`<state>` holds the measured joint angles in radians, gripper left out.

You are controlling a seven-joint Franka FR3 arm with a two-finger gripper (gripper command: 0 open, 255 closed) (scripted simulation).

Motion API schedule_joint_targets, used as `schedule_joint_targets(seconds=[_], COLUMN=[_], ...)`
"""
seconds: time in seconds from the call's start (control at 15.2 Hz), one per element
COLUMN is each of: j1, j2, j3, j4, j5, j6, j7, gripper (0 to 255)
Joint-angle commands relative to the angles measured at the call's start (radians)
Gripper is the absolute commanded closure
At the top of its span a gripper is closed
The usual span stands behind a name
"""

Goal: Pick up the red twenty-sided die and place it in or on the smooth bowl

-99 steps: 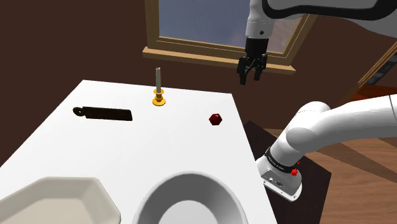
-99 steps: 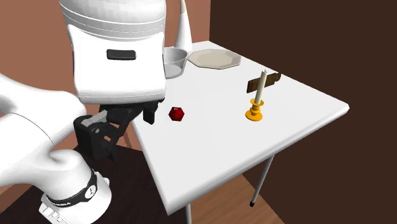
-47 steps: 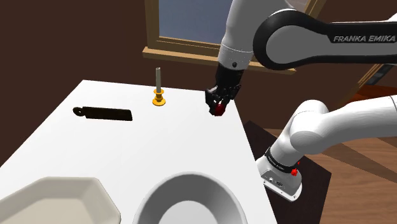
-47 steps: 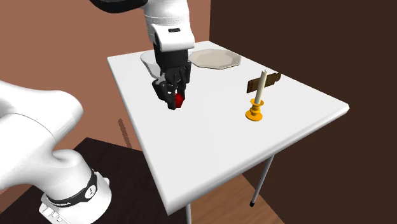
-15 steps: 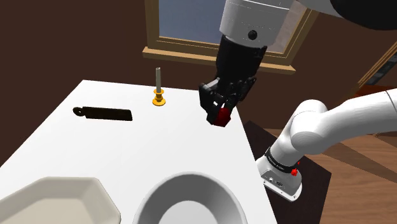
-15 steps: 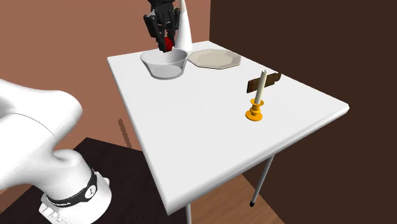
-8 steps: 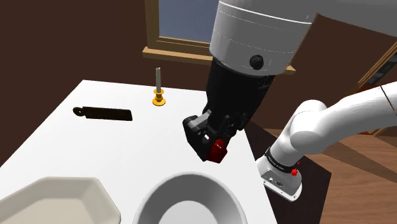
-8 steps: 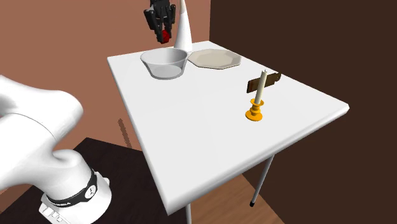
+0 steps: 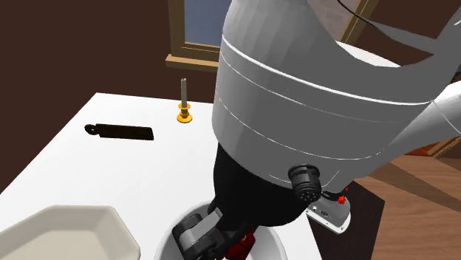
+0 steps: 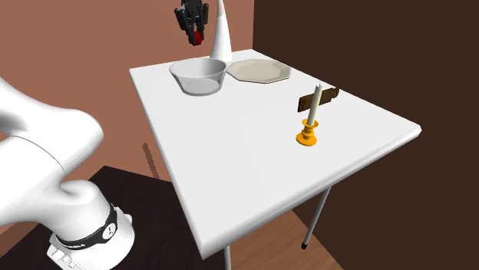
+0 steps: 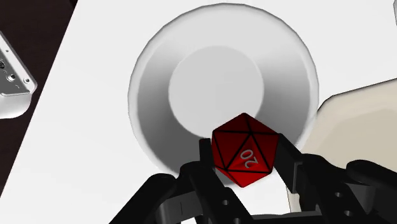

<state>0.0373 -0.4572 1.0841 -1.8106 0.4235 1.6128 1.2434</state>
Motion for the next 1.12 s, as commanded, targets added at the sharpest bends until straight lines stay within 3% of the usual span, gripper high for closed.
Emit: schedule_joint_targets(seconds=[0.0,0.79,1.06], j1=[-0.009,0.007,0.007], j2=[0.008,-0.017,-0.017], j3=[0.021,0.057,0.057], j4=[-0.002,-0.173,-0.173], j5=[-0.001,0.038,0.038], j6=[0.015,0.172,0.172], j7=[0.01,-0.018,-0.018], gripper=[255,255,255])
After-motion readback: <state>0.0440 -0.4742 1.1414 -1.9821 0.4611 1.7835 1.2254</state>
